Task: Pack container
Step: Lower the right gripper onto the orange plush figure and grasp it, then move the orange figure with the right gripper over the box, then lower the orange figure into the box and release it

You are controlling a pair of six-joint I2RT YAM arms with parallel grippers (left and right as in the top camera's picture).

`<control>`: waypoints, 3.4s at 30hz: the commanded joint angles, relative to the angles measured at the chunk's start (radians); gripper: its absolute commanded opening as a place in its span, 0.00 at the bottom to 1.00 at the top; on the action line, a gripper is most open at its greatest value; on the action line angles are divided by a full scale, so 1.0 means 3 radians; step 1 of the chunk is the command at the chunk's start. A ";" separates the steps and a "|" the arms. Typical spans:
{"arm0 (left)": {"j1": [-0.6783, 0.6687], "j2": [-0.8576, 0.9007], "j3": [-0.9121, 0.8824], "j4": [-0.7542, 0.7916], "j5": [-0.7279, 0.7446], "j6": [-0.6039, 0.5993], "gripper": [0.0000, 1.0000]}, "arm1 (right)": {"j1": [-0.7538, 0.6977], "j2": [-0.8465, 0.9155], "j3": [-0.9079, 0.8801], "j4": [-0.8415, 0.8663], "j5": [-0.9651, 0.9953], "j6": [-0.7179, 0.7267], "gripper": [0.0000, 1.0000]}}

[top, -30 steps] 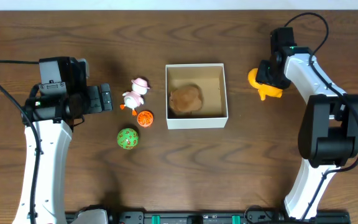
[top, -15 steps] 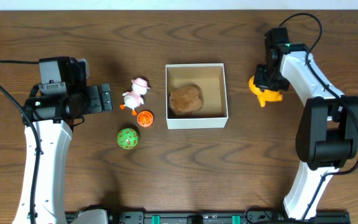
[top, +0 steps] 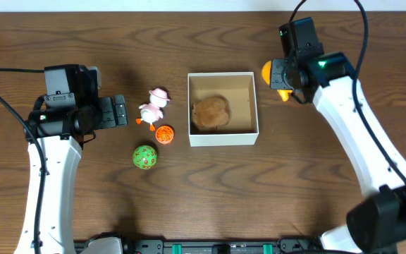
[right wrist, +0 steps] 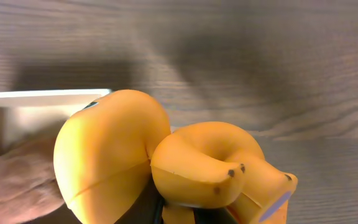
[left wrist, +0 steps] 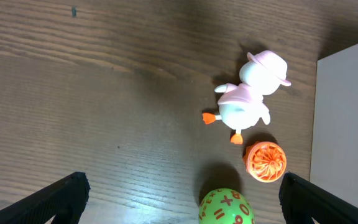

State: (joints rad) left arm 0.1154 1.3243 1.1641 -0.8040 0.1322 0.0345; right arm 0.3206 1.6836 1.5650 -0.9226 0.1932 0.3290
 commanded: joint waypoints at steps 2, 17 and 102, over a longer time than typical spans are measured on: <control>0.0014 0.0013 0.0056 0.0001 0.0022 0.0047 0.98 | 0.0300 -0.0220 0.0020 -0.0031 0.0003 0.0123 0.01; 0.0014 0.0013 0.0056 0.0001 0.0023 0.0047 0.98 | 0.0861 0.0534 0.0009 0.0453 0.0047 0.0425 0.01; 0.0014 0.0013 0.0056 0.0001 0.0022 0.0047 0.98 | 0.0750 0.0540 -0.0003 0.0772 -0.0100 0.0041 0.01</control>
State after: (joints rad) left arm 0.1154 1.3243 1.1641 -0.8040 0.1322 0.0345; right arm 0.5320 1.7996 1.5700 -0.6872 0.1711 0.3290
